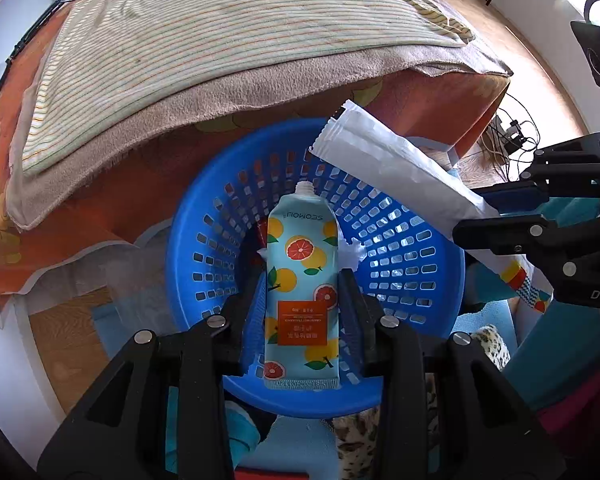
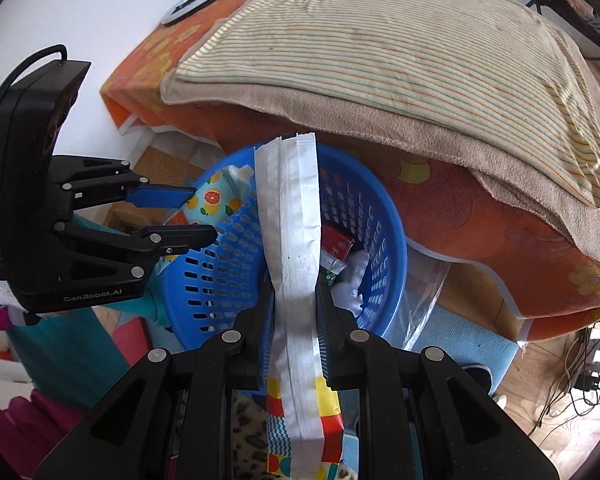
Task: Collect trash
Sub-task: 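Carry the juice carton and white package over the blue basket, then open both grippers to drop carton and package into the basket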
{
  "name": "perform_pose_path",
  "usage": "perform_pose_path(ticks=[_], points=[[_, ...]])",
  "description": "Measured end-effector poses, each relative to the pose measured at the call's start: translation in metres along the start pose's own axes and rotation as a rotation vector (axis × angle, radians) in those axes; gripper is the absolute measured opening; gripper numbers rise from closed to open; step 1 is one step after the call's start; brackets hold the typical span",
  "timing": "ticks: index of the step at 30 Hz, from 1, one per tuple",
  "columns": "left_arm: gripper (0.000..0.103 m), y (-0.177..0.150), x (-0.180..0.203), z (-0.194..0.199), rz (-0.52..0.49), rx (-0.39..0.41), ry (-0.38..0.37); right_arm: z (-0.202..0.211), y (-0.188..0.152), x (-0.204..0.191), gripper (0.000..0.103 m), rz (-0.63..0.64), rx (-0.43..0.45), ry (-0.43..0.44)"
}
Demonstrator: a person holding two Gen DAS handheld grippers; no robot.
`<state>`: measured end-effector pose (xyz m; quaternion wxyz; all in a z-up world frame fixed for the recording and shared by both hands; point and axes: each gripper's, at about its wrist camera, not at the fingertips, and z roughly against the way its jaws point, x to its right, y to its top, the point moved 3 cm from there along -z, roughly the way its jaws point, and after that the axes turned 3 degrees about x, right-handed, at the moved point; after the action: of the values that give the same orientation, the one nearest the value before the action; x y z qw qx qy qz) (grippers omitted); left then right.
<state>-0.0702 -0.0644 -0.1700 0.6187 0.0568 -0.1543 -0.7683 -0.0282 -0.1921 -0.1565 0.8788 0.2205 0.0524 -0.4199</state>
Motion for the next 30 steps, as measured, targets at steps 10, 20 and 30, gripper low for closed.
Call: perform_pose_path(ticks=[10,20,30], points=[[0.036,-0.008,-0.006,-0.013,0.010,-0.043,0.002,-0.013,-0.005,-0.001,0.018,0.000,-0.043,0.002],[0.036,-0.006,-0.005,-0.019,0.004,-0.055,0.011,-0.016,-0.001,0.002,0.020,-0.020,-0.049,-0.017],[0.056,-0.006,-0.006,-0.022,0.004,-0.060,0.023,-0.019,-0.002,0.005,0.036,-0.025,-0.056,-0.034]])
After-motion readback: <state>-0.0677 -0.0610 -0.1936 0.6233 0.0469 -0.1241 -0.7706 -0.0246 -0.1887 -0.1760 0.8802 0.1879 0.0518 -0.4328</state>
